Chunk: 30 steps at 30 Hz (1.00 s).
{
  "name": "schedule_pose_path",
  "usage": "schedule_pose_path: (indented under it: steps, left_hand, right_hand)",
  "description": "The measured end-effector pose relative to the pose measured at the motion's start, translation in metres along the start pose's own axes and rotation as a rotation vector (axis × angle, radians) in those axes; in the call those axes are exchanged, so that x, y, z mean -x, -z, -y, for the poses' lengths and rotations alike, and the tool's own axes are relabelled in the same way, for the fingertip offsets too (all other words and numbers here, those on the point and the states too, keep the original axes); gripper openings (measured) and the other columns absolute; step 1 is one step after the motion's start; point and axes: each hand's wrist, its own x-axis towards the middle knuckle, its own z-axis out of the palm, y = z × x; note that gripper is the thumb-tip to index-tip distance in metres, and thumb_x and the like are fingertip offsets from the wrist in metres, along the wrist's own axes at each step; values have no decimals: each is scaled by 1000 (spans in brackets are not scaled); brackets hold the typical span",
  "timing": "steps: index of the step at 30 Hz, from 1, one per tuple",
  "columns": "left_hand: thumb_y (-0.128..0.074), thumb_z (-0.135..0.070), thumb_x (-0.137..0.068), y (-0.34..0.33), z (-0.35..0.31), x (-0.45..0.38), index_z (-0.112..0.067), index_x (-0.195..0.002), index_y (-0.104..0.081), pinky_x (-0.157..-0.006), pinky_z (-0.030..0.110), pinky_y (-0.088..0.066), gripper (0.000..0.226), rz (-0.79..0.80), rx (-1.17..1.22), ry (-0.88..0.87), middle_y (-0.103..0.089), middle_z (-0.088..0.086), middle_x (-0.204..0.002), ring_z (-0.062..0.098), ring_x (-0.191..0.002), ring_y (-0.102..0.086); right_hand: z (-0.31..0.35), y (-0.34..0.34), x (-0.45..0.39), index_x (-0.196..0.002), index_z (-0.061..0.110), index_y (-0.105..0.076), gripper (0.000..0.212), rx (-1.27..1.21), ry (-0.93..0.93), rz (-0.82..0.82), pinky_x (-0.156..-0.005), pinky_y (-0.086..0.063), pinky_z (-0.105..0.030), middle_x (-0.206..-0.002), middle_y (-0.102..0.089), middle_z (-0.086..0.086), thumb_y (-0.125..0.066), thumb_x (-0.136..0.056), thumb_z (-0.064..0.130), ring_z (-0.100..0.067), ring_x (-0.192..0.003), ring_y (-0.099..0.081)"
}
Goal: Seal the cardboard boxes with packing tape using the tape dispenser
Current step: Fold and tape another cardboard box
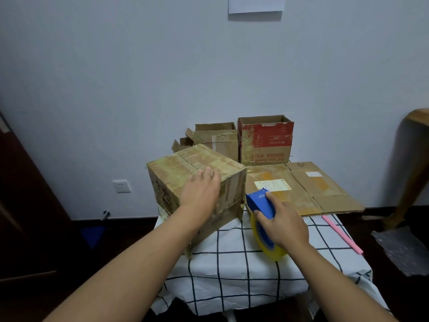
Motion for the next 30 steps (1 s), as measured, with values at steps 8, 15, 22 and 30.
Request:
schedule_pose_path:
  steps: [8, 15, 22, 30]
  left_hand:
    - [-71, -52, -82, 20, 41, 18, -17, -149, -19, -96, 38, -48, 92, -143, 38, -6, -26, 3, -160, 27, -140, -36]
    - [-69, -58, -80, 45, 79, 33, -28, -153, -16, -94, 39, -49, 96, -175, 60, -64, -18, -3, -163, 21, -145, -29]
    - [-75, -54, -76, 38, 58, 29, -30, -149, -20, -92, 42, -52, 95, -134, 101, -208, -27, -5, -160, 20, -140, -37]
    - [-72, -56, -78, 1, 45, 30, -32, -151, -20, -108, 42, -40, 93, -9, 225, -257, -24, -4, -161, 20, -142, -33]
  right_hand:
    - [-4, 3, 3, -146, 45, -32, 67, -56, -13, -19, -65, -46, -35, -111, -51, 6, -48, -87, 70, -21, -97, -58]
    - [-16, 38, 1, -142, 45, -42, 67, -240, -48, -79, -67, -46, -36, -127, -61, 6, -62, -82, 66, -18, -94, -55]
    - [-1, 133, 11, -127, 55, -53, 57, -286, 85, 79, -69, -45, -30, -115, -60, 10, -74, -74, 65, -9, -92, -59]
    - [20, 185, 49, -117, 70, -54, 57, -295, 372, 263, -67, -46, -7, -102, -61, 38, -68, -61, 73, 15, -92, -59]
